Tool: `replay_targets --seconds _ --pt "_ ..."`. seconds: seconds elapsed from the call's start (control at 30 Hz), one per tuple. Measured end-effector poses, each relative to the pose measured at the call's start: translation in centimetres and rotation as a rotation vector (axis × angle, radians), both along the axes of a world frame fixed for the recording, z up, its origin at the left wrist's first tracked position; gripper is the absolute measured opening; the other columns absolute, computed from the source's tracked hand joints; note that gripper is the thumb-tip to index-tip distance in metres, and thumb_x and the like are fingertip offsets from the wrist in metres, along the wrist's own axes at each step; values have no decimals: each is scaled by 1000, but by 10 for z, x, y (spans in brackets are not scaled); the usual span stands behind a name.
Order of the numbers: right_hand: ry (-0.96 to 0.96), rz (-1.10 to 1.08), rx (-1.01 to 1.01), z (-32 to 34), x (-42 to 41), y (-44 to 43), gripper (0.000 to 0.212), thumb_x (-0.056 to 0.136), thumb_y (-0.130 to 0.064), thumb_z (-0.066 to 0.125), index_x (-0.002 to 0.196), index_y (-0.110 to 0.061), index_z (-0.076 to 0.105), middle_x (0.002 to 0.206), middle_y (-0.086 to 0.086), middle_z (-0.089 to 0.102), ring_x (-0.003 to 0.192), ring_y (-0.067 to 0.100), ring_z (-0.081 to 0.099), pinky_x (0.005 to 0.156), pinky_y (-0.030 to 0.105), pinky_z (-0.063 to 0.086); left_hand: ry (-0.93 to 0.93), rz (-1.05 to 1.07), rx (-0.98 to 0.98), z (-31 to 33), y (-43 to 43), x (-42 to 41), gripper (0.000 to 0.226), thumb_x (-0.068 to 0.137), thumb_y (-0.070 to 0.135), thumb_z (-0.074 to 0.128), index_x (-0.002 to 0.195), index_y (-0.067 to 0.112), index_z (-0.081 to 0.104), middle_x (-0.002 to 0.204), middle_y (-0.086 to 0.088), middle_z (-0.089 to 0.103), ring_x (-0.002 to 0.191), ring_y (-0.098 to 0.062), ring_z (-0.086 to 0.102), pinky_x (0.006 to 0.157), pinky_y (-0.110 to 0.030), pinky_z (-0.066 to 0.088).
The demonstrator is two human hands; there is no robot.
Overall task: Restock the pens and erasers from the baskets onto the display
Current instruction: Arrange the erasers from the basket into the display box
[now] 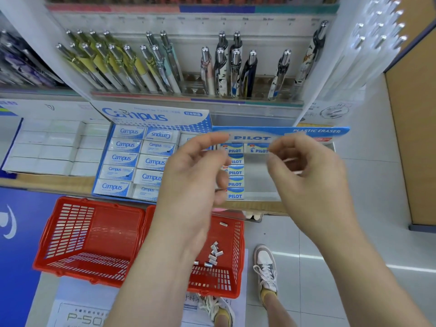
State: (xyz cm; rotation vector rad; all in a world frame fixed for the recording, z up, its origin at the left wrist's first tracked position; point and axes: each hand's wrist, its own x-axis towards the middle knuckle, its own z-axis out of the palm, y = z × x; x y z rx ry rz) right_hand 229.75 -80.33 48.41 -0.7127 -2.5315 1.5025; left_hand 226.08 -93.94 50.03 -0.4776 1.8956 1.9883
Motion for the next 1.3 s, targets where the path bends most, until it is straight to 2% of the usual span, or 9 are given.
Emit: replay_targets --seconds 0.07,0.13,0.3,0.5,0.6,0.83,0.97,1.1,1.3 --pt "-67 2 -590 19 7 -5 7 86 -15 67 81 -18 62 63 -1 64 52 14 55 50 26 48 -194 98 402 5 12 3 17 89 9 52 97 12 67 70 -3 52 49 -11 42 36 -15 26" --pt "-117 58 -906 29 15 -7 15 77 -24 70 82 -15 60 62 1 64 47 14 53 46 23 44 -277 193 537 6 21 4 14 87 14 54 94 12 66 68 -3 50 48 -12 42 37 -15 30" --pt "-55 164 -576 25 23 -8 31 65 -31 84 90 -28 66 68 0 62 59 14 61 60 29 54 -264 339 552 4 34 10 13 87 17 56 91 18 68 77 -2 50 58 -17 46 63 -35 42" --pt "-27 182 -323 24 23 -13 27 73 -13 80 89 -33 72 70 -5 64 60 14 63 63 27 56 -157 280 548 10 39 15 18 91 17 50 96 21 66 81 1 50 65 -15 51 66 -38 47" --pt "-19 134 -383 26 22 -10 17 76 -7 77 78 -24 73 70 3 68 61 23 64 61 33 56 -69 210 513 9 37 15 16 86 14 54 95 22 64 75 2 52 65 -12 50 63 -30 46" --pt "38 -141 -816 26 21 0 13 68 -15 75 76 -12 65 68 8 71 62 16 69 51 18 48 172 -52 -70 -2 23 20 19 70 36 69 83 27 59 74 6 57 69 -10 53 66 -28 42" --pt "7 -45 -715 20 24 -1 19 77 -10 73 91 -9 60 75 12 73 70 20 72 58 22 53 235 -121 -134 -2 25 25 11 72 25 74 77 21 65 70 9 65 64 -6 61 62 -20 50" --pt "-46 55 -523 11 27 2 29 81 -16 73 102 -26 55 81 1 72 74 18 70 68 36 58 249 -173 -230 -5 19 20 9 80 12 73 80 21 70 72 11 68 64 -3 63 61 -17 50" --pt "-19 202 -397 3 23 18 34 77 -4 75 97 -30 69 80 -2 71 69 6 66 66 16 51 278 -360 -436 -7 11 16 13 86 19 66 79 29 71 75 6 69 71 -13 61 61 -22 48"
